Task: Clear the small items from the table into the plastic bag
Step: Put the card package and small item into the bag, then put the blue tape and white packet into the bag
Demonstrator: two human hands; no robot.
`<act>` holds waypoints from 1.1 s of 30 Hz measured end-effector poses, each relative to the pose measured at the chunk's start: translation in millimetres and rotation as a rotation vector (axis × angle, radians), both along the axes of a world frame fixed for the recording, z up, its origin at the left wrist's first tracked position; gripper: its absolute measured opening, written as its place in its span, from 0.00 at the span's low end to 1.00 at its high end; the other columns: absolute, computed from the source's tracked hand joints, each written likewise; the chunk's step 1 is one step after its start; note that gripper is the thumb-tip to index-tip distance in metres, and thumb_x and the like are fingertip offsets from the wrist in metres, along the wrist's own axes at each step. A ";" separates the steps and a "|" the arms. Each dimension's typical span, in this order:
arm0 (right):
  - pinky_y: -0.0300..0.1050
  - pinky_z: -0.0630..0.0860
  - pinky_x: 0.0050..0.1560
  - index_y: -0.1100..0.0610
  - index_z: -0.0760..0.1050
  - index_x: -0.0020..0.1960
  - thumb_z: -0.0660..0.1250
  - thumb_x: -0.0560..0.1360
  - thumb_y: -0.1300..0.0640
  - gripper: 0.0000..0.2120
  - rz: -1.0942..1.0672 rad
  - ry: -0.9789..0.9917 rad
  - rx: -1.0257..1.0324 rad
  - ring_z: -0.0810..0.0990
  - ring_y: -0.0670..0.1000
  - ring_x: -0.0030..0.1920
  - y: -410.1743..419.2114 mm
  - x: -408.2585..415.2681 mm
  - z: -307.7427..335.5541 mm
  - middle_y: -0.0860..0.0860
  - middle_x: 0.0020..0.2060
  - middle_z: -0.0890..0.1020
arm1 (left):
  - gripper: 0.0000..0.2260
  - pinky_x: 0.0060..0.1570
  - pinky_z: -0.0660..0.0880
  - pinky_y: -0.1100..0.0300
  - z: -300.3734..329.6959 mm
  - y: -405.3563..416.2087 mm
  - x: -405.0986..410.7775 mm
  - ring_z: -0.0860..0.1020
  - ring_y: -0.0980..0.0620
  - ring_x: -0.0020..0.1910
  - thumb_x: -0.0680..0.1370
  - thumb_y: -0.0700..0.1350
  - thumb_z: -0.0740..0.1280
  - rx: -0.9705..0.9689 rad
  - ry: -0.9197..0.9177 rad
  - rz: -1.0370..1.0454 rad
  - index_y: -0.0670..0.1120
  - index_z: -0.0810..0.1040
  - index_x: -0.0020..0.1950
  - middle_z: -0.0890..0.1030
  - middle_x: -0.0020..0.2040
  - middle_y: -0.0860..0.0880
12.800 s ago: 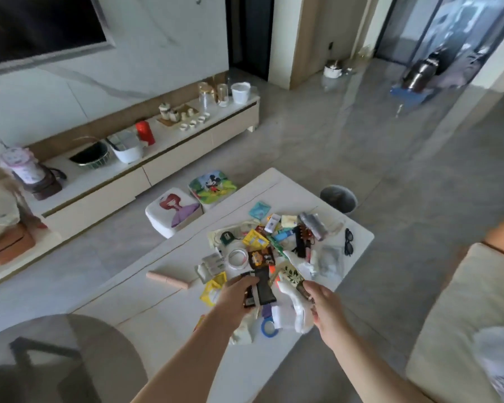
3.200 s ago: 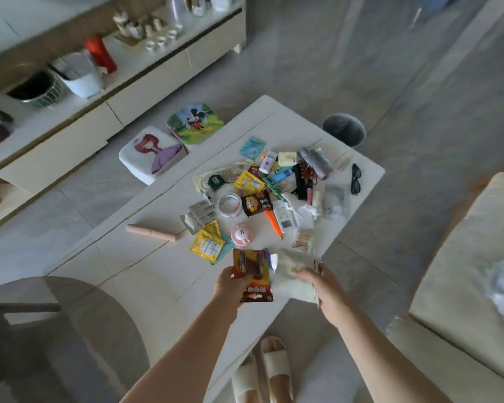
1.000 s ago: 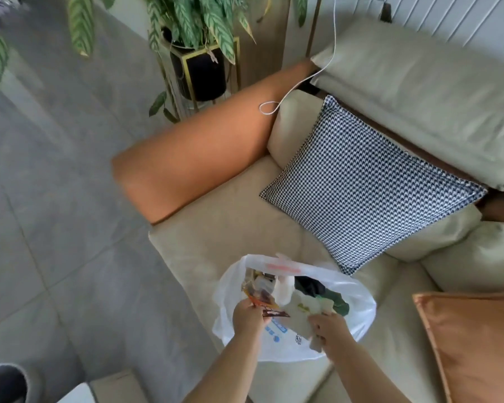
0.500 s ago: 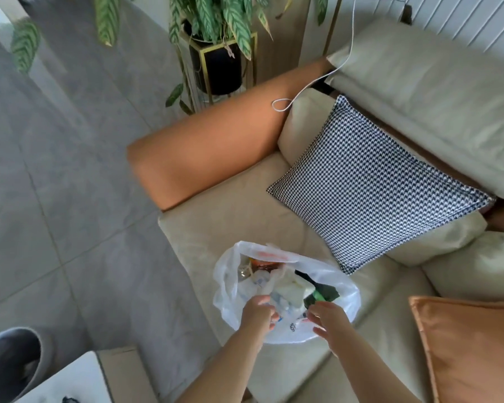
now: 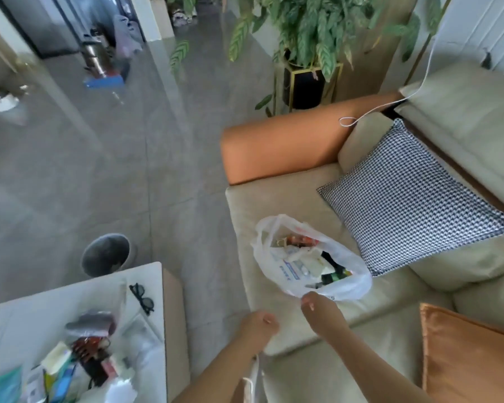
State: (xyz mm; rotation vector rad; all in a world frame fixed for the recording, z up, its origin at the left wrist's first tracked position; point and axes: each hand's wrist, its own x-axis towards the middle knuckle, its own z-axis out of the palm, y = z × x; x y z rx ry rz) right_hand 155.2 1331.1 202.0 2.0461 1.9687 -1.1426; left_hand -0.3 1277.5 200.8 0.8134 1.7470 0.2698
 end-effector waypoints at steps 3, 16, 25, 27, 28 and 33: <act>0.43 0.71 0.59 0.53 0.75 0.57 0.55 0.79 0.55 0.13 0.213 -0.064 0.037 0.77 0.52 0.59 -32.6 -23.6 -0.8 0.50 0.56 0.80 | 0.05 0.47 0.77 0.62 4.6 -54.8 -14.0 0.80 0.49 0.45 0.77 0.47 0.64 -0.006 0.057 -0.012 0.49 0.78 0.46 0.81 0.44 0.49; 0.40 0.71 0.56 0.49 0.75 0.59 0.55 0.79 0.50 0.13 0.989 -0.080 0.017 0.77 0.49 0.59 -193.7 -185.3 -28.8 0.47 0.58 0.80 | 0.14 0.58 0.72 0.60 -27.0 -294.7 -116.2 0.76 0.51 0.61 0.79 0.51 0.59 -0.163 0.176 0.488 0.50 0.76 0.63 0.78 0.62 0.50; 0.43 0.73 0.57 0.52 0.76 0.58 0.56 0.79 0.50 0.13 1.096 -0.074 -0.058 0.78 0.49 0.57 -297.4 -269.0 -58.0 0.48 0.55 0.81 | 0.13 0.47 0.76 0.63 -51.7 -428.5 -142.9 0.80 0.49 0.49 0.78 0.49 0.61 -0.211 0.096 0.855 0.47 0.79 0.58 0.82 0.55 0.47; 0.44 0.74 0.56 0.52 0.76 0.58 0.57 0.79 0.51 0.13 1.098 -0.075 -0.074 0.79 0.49 0.56 -318.2 -280.9 -68.4 0.48 0.54 0.82 | 0.14 0.44 0.73 0.66 -60.5 -455.6 -151.6 0.79 0.50 0.48 0.79 0.49 0.60 -0.224 0.087 0.893 0.45 0.78 0.60 0.82 0.57 0.47; 0.44 0.74 0.56 0.53 0.76 0.57 0.58 0.79 0.51 0.13 1.097 -0.083 -0.084 0.79 0.49 0.56 -328.1 -286.2 -73.9 0.49 0.54 0.82 | 0.14 0.48 0.73 0.65 -69.4 -469.2 -155.3 0.79 0.50 0.52 0.80 0.49 0.60 -0.231 0.099 0.884 0.45 0.77 0.60 0.81 0.59 0.48; 0.43 0.72 0.56 0.55 0.76 0.58 0.58 0.79 0.53 0.13 1.076 -0.121 -0.101 0.78 0.50 0.57 -362.4 -307.7 -114.4 0.50 0.55 0.81 | 0.12 0.53 0.71 0.65 -117.9 -518.1 -176.8 0.78 0.50 0.57 0.78 0.52 0.62 -0.288 0.124 0.889 0.49 0.80 0.55 0.82 0.57 0.50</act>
